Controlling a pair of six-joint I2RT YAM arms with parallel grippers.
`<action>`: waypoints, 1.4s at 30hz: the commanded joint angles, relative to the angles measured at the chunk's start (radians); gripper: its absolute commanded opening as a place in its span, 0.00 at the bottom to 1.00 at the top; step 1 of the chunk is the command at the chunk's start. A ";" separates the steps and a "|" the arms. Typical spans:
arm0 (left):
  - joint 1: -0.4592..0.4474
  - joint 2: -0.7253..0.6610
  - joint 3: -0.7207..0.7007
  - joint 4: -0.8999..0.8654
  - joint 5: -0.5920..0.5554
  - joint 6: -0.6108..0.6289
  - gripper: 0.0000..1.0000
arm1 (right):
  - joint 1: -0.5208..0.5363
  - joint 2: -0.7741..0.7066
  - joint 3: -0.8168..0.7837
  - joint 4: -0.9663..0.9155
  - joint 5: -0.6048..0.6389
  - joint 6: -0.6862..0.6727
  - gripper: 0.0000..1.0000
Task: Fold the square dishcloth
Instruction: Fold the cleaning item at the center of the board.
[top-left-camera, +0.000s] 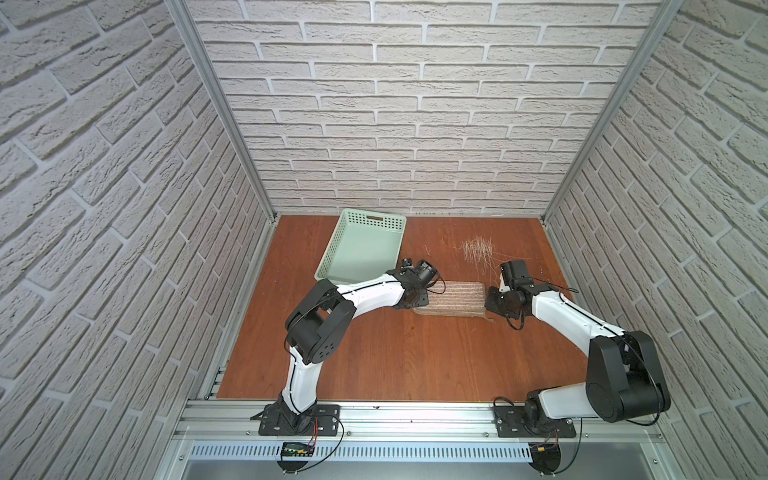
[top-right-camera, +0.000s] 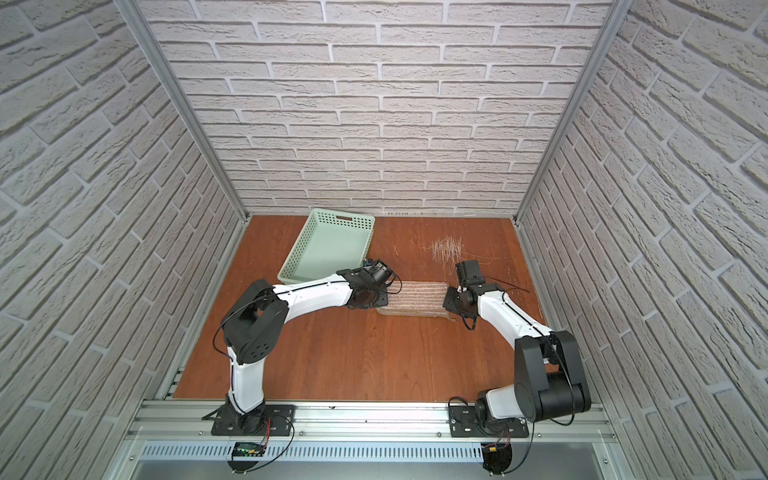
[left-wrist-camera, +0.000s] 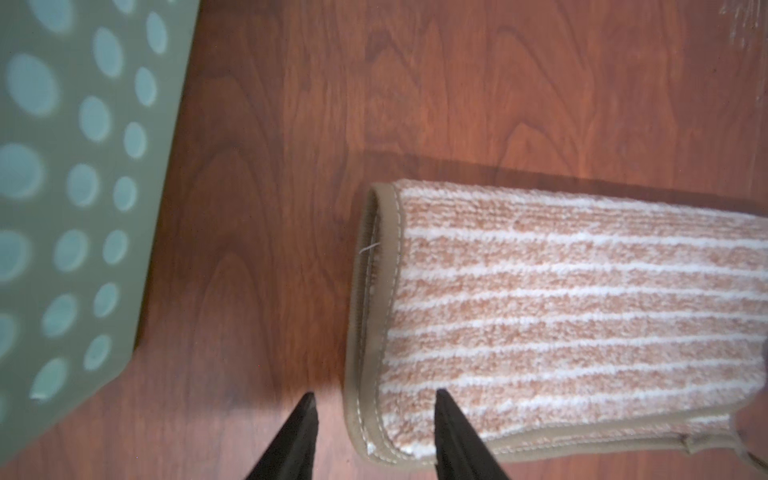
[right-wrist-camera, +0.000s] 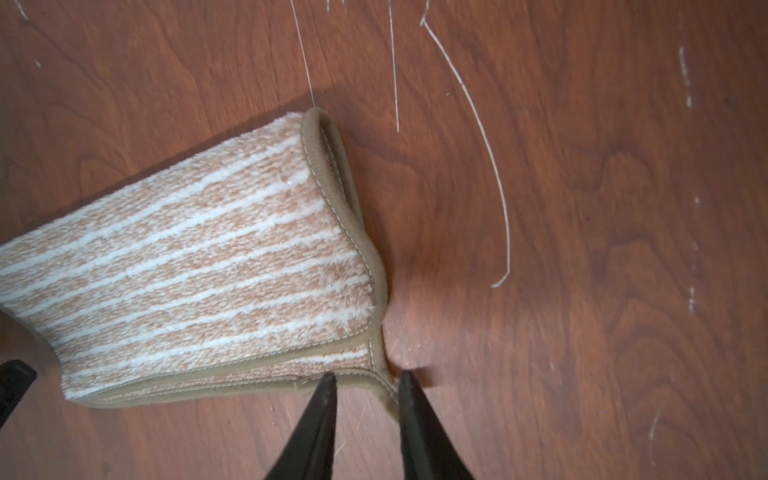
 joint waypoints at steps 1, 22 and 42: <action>0.008 0.032 -0.005 -0.022 0.005 -0.014 0.46 | -0.003 0.007 -0.002 0.032 -0.016 0.001 0.29; 0.029 0.124 0.002 -0.048 0.060 -0.048 0.26 | -0.003 0.016 0.033 0.038 -0.020 -0.004 0.27; 0.015 0.277 0.132 -0.294 -0.042 -0.024 0.15 | -0.004 -0.010 0.033 0.068 -0.007 0.000 0.27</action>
